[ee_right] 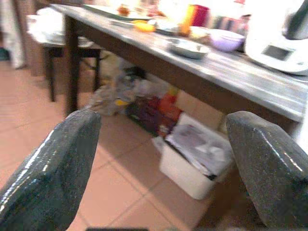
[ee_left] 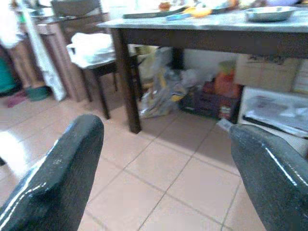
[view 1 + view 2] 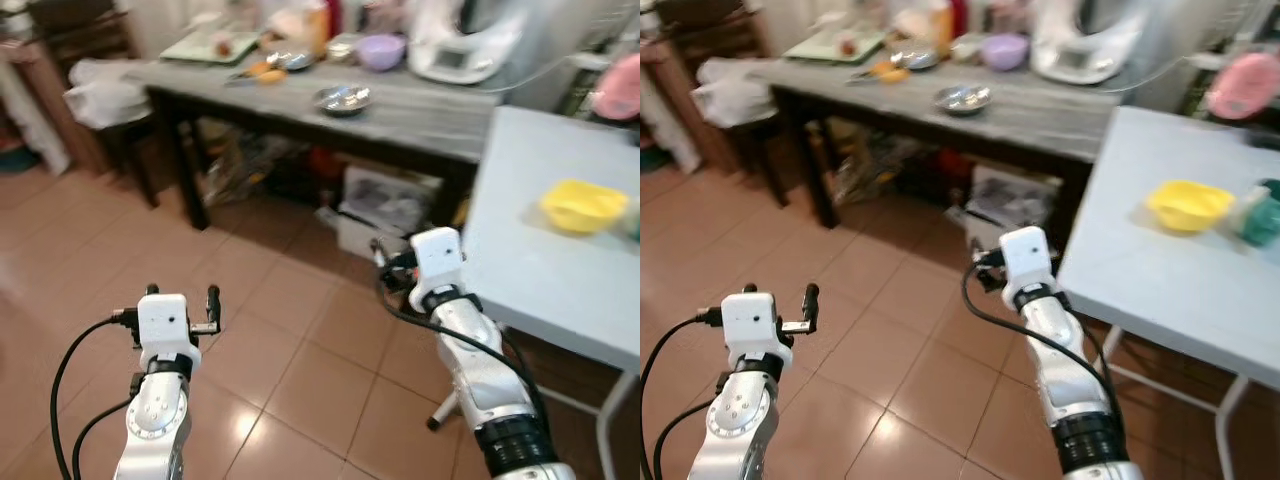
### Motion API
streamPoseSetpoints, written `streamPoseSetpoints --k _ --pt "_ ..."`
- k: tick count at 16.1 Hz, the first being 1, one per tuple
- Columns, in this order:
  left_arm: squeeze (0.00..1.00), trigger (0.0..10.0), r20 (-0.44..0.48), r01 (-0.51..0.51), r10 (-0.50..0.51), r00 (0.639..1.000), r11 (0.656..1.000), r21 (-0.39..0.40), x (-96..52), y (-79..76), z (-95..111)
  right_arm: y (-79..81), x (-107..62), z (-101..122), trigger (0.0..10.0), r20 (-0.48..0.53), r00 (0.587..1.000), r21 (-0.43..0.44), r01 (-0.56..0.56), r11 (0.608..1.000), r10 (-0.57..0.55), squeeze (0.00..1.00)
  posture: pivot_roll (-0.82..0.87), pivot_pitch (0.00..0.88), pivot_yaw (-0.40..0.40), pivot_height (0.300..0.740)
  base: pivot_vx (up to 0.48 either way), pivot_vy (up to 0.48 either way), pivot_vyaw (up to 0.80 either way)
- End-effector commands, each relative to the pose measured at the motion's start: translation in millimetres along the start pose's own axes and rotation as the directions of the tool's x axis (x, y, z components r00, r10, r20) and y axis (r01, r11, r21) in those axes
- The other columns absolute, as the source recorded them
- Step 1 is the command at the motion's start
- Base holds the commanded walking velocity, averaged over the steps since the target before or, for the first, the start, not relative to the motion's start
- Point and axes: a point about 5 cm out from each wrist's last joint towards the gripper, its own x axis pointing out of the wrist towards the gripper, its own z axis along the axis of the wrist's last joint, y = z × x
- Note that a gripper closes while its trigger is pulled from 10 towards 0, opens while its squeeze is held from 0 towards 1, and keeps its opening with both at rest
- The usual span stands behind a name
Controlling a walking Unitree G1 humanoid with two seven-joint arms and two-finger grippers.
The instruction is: Setting the table
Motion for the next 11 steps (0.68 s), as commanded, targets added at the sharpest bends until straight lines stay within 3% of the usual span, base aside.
streamPoseSetpoints --k 1,5,11 --pt "0.0 10.0 -0.009 0.0 0.0 1.0 1.0 0.008 1.8 0.0 0.1 -0.9 3.1 3.0 10.0 0.014 1.0 -0.009 0.006 1.0 -0.006 0.0 -0.12 0.0 0.032 0.74 0.0 0.0 0.8" --pt "0.0 10.0 -0.009 0.001 -0.001 1.0 1.0 0.012 2.2 -2.9 0.6 -3.7 7.7 4.1 10.0 0.02 1.0 -0.006 0.022 1.0 -0.022 0.0 -0.11 0.0 0.033 0.74 0.0 0.0 0.8" --pt "0.0 10.0 -0.003 0.038 -0.038 0.999 0.999 -0.004 4.0 -4.9 3.4 -6.0 8.9 6.1 10.0 0.035 0.998 -0.01 0.05 0.999 -0.05 0.0 -0.12 0.0 0.045 0.74 0.0 0.0 0.0"
